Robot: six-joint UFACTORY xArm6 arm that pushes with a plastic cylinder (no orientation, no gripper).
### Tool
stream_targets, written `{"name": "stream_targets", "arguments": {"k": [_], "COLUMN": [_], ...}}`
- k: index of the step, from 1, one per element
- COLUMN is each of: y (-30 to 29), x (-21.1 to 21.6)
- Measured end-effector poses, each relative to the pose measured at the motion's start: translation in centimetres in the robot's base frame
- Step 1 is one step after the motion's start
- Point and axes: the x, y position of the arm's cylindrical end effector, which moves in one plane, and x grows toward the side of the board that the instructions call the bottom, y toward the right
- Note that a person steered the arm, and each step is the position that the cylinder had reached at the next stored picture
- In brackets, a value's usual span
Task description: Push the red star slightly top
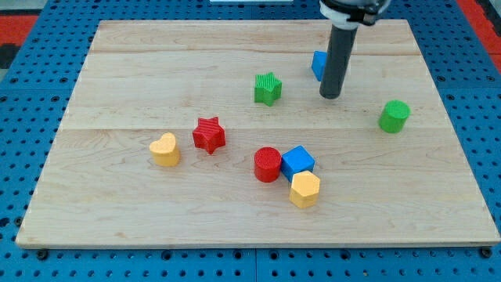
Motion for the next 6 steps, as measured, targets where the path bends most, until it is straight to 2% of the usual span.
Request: {"name": "stream_targets", "arguments": {"k": [1, 3, 4, 5, 6], "y": [-3.8, -7.6, -12.6, -16.6, -16.6], "x": [1.0, 7.6, 9.6, 10.0, 8.5]}}
